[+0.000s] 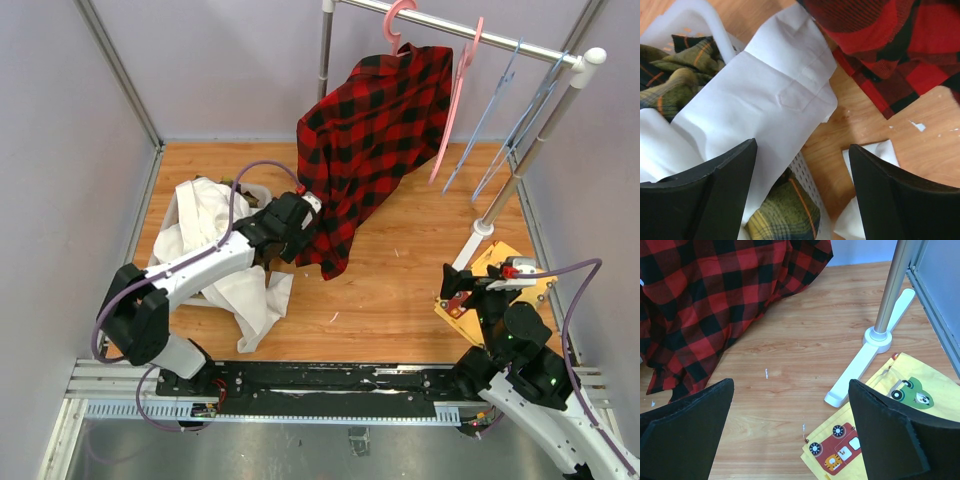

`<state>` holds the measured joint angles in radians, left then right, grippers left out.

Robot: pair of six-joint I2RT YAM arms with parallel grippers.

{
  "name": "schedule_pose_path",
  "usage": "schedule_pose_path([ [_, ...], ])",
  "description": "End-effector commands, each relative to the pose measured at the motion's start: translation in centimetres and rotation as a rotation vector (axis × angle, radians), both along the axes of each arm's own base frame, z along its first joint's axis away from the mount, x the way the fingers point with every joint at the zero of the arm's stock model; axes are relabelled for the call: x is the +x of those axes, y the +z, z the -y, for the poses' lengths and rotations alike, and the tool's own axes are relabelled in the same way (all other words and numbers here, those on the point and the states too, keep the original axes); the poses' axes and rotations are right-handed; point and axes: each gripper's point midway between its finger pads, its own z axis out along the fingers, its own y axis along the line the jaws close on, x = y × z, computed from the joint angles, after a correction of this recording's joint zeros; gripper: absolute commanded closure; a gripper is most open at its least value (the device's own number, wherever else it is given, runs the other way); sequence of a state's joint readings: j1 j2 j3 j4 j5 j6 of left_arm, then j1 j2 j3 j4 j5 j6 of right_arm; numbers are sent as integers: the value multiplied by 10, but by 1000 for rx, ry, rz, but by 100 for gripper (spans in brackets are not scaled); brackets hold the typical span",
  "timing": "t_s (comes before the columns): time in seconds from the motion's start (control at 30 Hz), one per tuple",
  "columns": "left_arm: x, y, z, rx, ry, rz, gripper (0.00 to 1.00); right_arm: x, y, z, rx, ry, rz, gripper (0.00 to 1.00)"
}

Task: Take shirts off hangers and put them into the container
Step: Place the shirt in the bin.

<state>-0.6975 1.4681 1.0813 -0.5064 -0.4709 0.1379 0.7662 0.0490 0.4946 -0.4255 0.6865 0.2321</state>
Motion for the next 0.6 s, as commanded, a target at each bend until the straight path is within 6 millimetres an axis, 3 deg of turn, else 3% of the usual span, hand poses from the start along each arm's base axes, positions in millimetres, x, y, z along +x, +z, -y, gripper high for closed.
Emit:
schedule_pose_path([
  [0.0,11,-4,0,77,-24,39,21,-1,6,7,17,-32,19,2],
  [0.23,29,-14,-1,160,-11,84,22,0,5,9,15,-49,17,2],
  [0.43,30,-32,-4,214,-31,61,24,1,3,10,12,-59,16,2],
  [0.47,30,-33,-4,217,-27,64,27,1,3,10,11,-59,16,2],
  [0.57,33,-28,-10,235,11,90,50,1,3,10,10,-64,16,2],
])
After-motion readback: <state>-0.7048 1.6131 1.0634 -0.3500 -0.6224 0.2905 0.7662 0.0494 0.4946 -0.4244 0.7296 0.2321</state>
